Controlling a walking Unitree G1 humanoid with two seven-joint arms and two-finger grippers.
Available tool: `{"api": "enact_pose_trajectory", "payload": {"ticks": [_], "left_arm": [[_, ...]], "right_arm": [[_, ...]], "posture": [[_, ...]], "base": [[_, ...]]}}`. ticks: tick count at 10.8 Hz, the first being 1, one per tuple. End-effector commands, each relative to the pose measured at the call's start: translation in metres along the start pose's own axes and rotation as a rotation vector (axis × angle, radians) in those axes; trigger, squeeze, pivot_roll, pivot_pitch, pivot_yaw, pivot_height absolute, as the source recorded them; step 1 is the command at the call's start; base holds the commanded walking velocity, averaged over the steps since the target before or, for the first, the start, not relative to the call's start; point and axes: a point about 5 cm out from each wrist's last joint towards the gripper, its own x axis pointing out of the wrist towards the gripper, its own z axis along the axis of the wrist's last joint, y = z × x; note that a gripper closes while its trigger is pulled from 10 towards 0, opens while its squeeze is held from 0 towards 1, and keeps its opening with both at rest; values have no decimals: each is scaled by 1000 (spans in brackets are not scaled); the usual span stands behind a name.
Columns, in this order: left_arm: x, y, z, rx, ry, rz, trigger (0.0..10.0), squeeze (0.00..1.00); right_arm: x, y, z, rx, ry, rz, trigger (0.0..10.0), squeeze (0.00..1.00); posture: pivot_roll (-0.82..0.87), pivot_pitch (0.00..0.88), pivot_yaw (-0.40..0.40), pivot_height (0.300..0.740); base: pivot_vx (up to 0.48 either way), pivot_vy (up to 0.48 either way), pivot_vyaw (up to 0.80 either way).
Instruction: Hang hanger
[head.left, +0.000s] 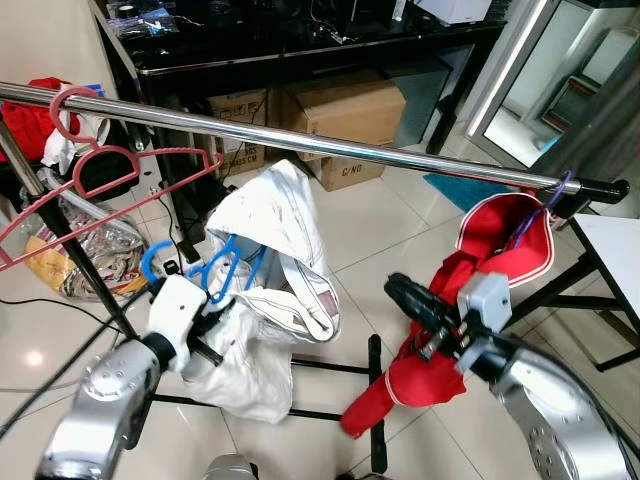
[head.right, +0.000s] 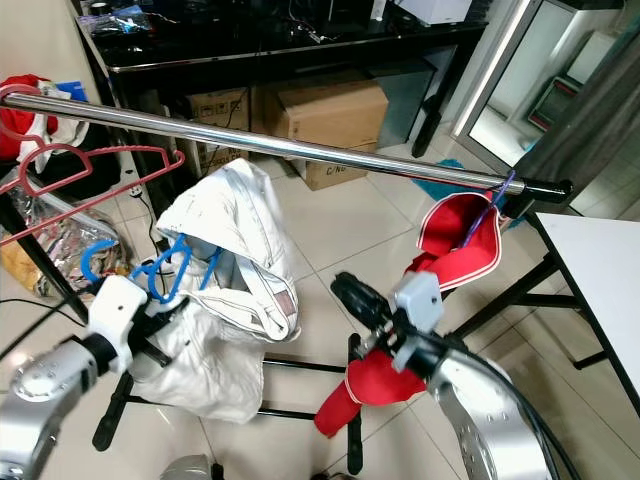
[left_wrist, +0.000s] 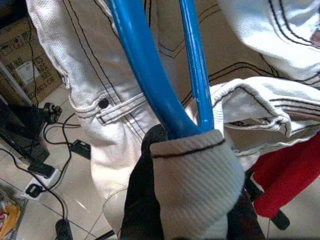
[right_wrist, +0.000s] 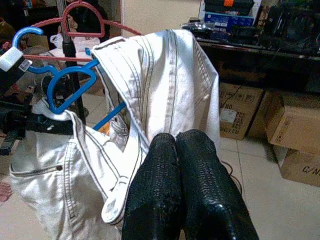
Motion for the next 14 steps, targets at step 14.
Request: {"api": "enact_pose_trajectory", "payload": {"ticks": [14], "left_arm": [[-5,-21,9,35,-8,-38,10000,0]], "right_arm": [[23,1,1,-228,13,80,10000,0]], "posture": [[266,64,-102,740]], "base": [[0,0,0]]}}
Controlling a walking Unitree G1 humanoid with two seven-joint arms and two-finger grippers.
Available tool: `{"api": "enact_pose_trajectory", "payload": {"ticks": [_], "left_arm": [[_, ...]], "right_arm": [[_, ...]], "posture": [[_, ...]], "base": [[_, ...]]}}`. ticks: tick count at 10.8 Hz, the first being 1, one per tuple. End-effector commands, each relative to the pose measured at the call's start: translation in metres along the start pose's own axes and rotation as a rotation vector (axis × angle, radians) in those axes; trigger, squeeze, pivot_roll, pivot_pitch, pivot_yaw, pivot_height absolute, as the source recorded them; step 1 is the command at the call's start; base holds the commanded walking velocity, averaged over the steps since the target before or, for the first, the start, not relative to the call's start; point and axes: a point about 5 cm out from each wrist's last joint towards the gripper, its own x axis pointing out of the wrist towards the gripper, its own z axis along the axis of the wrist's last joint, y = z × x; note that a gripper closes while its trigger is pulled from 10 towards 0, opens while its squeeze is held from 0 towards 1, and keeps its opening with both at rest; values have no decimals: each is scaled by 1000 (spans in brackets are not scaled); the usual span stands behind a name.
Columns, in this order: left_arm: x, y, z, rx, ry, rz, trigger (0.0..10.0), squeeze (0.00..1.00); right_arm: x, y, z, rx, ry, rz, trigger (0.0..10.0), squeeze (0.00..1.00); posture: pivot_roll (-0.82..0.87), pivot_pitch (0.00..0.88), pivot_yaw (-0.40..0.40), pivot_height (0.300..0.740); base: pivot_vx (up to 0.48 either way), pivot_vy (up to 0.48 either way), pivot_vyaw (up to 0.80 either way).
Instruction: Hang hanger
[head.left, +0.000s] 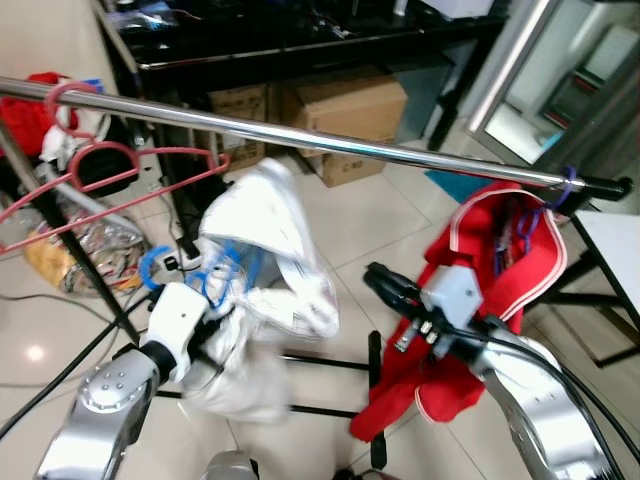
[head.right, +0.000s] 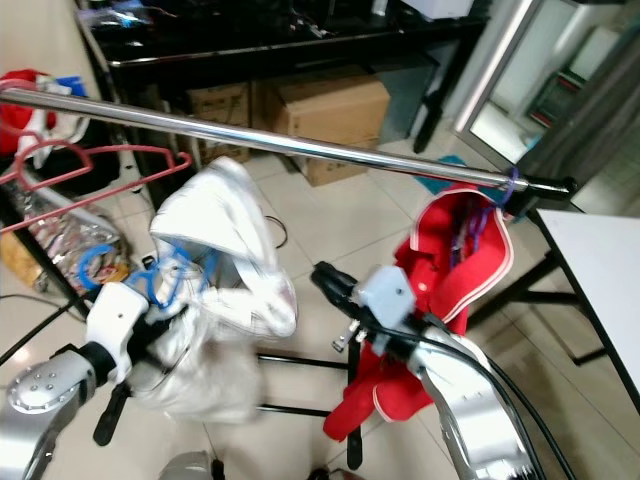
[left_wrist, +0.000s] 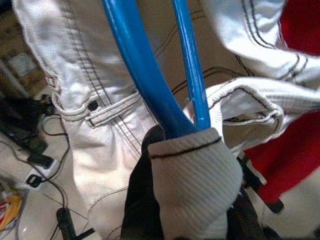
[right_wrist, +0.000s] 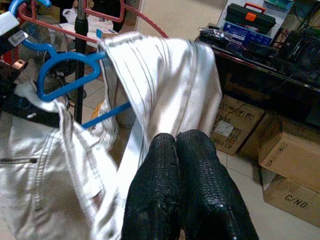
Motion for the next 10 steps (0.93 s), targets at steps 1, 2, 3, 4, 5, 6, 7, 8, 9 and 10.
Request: {"api": "enact_pose_trajectory", "payload": {"ticks": [1,2,3,4,5,6,7,8,9,10], "left_arm": [[2,-2,9,24,-41,-18,10000,0],[1,2,9,20,-41,-3,10000,0],[1,0,8,18,-38,-6,10000,0],[1,-1,7,13,-34,-1,10000,0],[3,3,7,0,-45,53,10000,0],[4,5,8,-7,-51,72,10000,0],[5,6,10,-6,-53,78,10000,0],[6,7,10,-13,-46,106,10000,0],[8,7,9,-35,-49,126,10000,0],[11,5,6,-34,-35,131,10000,0]], "right_arm": [[-2,-3,1,-19,2,3,10000,0],[1,-6,-1,-34,-5,-2,10000,0],[2,-5,-1,-40,-11,-2,10000,0],[3,-6,0,-58,-16,0,10000,0],[3,-9,-1,-68,-16,-5,10000,0],[2,-10,-1,-66,-15,-4,10000,0],[1,-9,-3,-67,-12,2,10000,0],[1,-10,-4,-63,-12,-9,10000,0],[3,-10,-4,-72,-20,-6,10000,0],[7,-10,-2,-109,-31,11,10000,0]], "posture": [[268,63,-101,740],[276,64,-98,740],[278,64,-96,740],[277,64,-95,740],[276,63,-95,740],[276,63,-97,740],[272,63,-95,740],[272,63,-95,740],[271,56,-97,740],[271,51,-97,740]], "base": [[0,0,0],[0,0,0],[0,0,0],[0,0,0],[0,0,0],[0,0,0],[0,0,0],[0,0,0],[0,0,0],[0,0,0]]}}
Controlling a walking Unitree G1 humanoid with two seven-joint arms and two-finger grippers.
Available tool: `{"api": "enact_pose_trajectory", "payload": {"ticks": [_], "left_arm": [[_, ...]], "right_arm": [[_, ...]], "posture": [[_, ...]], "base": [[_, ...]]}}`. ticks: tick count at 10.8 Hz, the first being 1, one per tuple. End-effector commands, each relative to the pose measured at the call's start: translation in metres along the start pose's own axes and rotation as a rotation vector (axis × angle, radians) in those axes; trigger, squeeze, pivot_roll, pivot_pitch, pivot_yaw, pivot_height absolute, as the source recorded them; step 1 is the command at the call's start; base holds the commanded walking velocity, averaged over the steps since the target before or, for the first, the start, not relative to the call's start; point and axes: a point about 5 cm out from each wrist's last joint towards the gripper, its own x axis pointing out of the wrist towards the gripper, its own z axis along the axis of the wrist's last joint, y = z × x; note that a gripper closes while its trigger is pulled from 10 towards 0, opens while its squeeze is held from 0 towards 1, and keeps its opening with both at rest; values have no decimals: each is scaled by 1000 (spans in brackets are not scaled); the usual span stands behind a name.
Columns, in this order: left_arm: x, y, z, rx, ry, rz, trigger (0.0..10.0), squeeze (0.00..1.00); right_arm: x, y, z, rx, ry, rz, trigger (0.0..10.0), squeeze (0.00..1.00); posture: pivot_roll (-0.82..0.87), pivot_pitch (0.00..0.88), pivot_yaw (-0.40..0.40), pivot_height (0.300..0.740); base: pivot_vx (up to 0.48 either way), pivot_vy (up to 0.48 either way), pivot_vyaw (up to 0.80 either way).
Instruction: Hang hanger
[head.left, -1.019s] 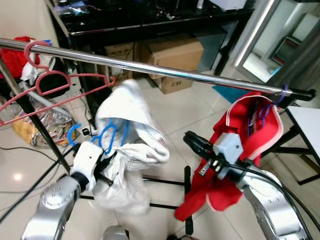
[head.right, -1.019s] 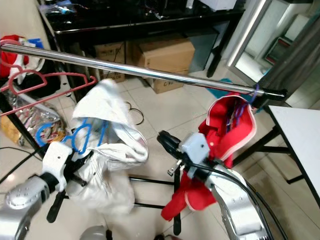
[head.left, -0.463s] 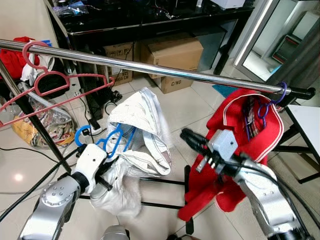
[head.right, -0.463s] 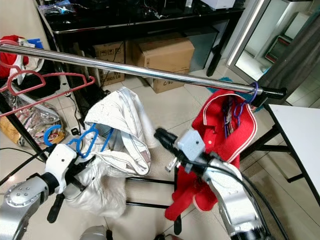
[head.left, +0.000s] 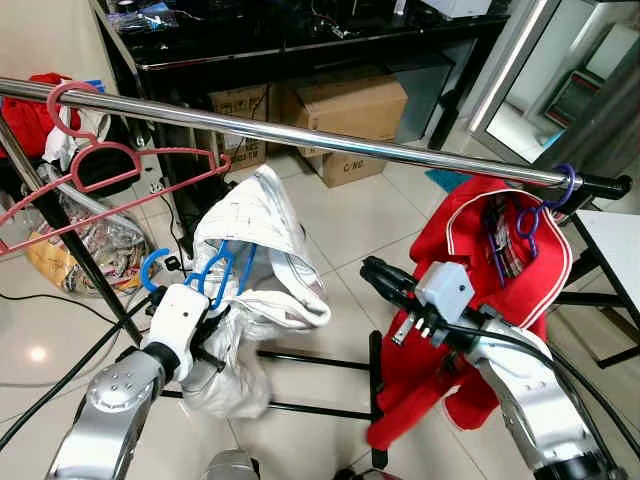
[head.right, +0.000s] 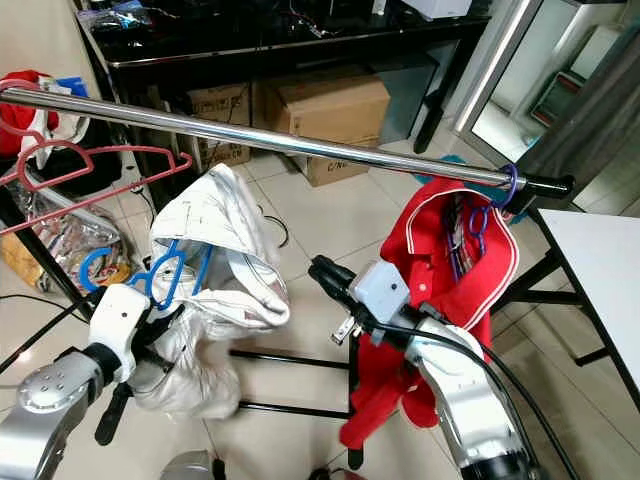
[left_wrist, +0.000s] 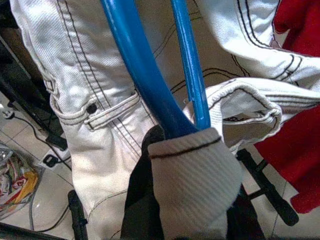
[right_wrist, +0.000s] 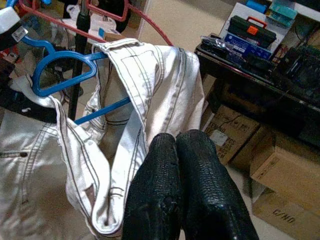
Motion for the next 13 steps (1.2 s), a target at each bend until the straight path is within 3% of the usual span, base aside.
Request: {"api": "enact_pose_trajectory", "payload": {"ticks": [1,3,7,10,13], "left_arm": [[4,1,11,15,-47,21,10000,0],[8,11,8,-27,-31,143,10000,0],[6,15,30,-15,-74,139,10000,0],[5,33,39,46,-56,105,10000,0],[8,40,50,72,-59,74,10000,0]], "right_arm": [[1,-3,2,-27,-8,2,10000,0],[3,-4,0,-18,-9,-7,10000,0],[3,10,-5,10,-11,6,10000,0],[12,4,5,13,-39,11,10000,0],[19,1,10,23,-52,19,10000,0]], "posture": [[271,51,-97,740],[276,44,-97,740],[285,45,-92,740],[286,38,-96,740],[286,38,-96,740]], "base": [[0,0,0],[0,0,0],[0,0,0],[0,0,0],[0,0,0]]}}
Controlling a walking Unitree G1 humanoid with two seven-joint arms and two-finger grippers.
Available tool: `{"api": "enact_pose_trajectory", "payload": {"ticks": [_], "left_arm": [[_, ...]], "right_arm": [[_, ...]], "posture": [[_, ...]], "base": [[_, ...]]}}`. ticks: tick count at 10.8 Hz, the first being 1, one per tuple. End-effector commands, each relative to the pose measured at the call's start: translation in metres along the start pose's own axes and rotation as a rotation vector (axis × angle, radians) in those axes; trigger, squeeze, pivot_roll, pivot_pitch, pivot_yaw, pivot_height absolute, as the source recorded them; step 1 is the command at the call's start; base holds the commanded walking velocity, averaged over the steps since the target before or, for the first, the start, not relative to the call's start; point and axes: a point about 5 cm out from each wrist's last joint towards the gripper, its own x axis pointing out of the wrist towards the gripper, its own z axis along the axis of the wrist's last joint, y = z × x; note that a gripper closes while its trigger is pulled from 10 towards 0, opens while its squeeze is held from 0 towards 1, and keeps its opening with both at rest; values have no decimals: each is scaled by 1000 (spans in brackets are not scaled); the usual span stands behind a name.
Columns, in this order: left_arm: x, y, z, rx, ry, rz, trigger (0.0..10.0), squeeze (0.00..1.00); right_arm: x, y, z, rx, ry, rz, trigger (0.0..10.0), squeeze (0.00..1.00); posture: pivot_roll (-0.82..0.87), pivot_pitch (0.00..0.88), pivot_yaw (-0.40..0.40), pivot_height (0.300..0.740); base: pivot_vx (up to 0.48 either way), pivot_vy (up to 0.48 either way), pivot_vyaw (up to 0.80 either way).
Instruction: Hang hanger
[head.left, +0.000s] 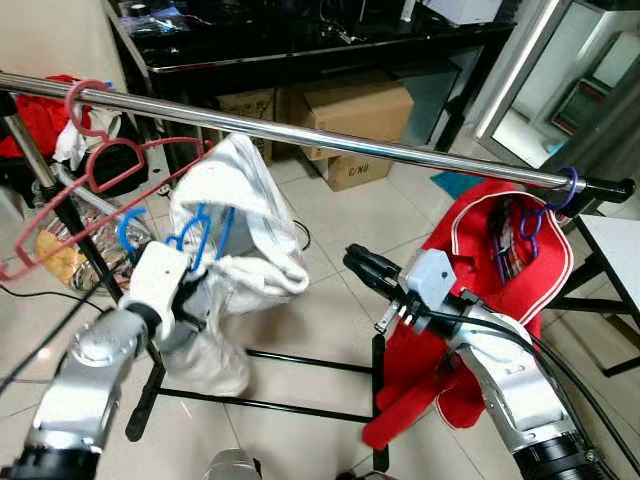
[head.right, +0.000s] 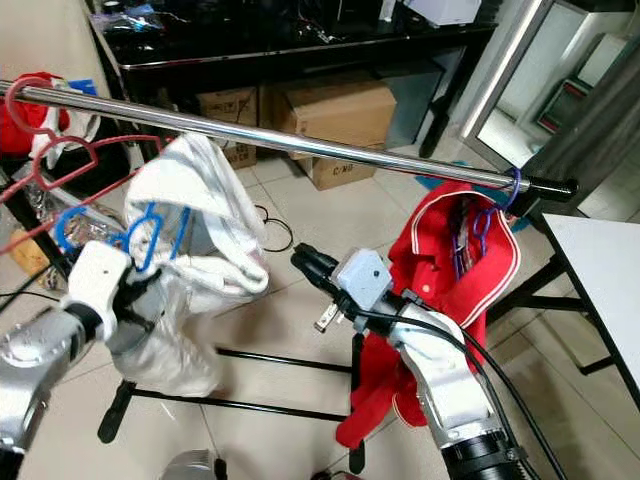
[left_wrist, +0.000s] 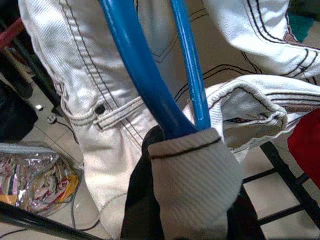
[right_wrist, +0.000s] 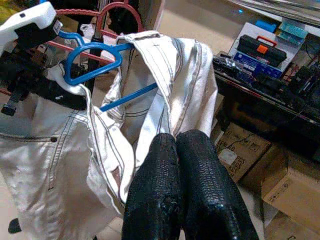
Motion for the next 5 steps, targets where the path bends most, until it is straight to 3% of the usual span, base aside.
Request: {"api": "enact_pose_trajectory", "payload": {"ticks": [1,5], "left_arm": [[4,2,16,23,-54,-29,10000,0],[4,20,26,58,-55,-33,10000,0]], "right_arm": [[3,-3,4,-5,-10,0,10000,0],[10,-8,13,9,-34,-11,10000,0]], "posture": [[290,32,-97,740],[287,36,-89,740]], "base": [[0,0,0],[0,0,0]]}}
